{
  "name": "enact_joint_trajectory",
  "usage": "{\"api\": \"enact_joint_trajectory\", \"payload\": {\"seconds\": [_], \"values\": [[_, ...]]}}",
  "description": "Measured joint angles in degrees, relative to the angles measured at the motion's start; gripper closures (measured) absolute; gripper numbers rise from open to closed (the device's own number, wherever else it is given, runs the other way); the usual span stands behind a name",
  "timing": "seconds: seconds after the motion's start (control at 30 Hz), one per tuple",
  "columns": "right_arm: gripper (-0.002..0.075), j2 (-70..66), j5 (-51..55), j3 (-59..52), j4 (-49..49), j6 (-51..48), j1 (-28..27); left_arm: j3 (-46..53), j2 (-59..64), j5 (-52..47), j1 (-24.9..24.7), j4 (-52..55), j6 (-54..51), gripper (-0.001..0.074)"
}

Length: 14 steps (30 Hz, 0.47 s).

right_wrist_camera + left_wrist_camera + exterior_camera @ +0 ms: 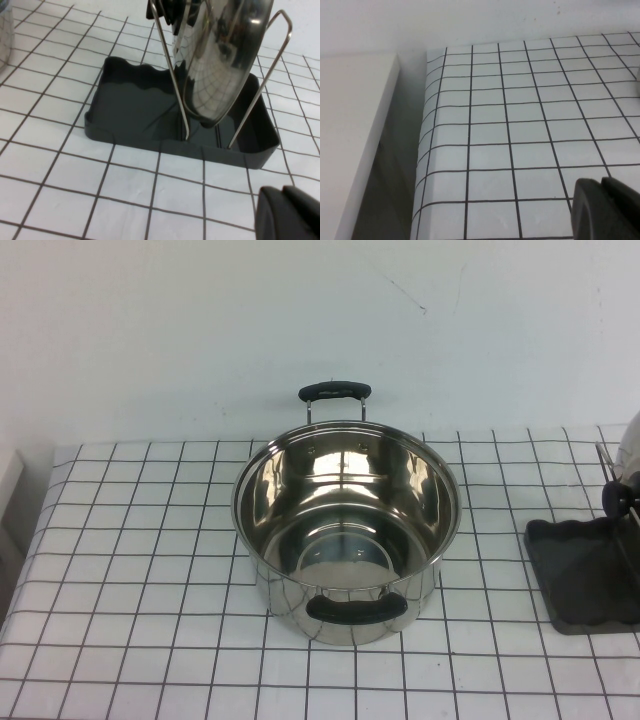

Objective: Put pot lid on rack

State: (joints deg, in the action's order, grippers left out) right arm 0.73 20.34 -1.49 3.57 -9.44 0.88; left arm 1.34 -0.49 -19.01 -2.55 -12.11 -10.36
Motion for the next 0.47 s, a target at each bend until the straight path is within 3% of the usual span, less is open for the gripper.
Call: {"api": "enact_joint_trajectory", "payload": {"seconds": [0.47], "values": [[0.0728, 0.00, 0.00, 0.00, 0.00, 0.00, 0.00, 0.00, -0.12, -0.10, -0.03, 2.29, 5.00, 0.0737]]}}
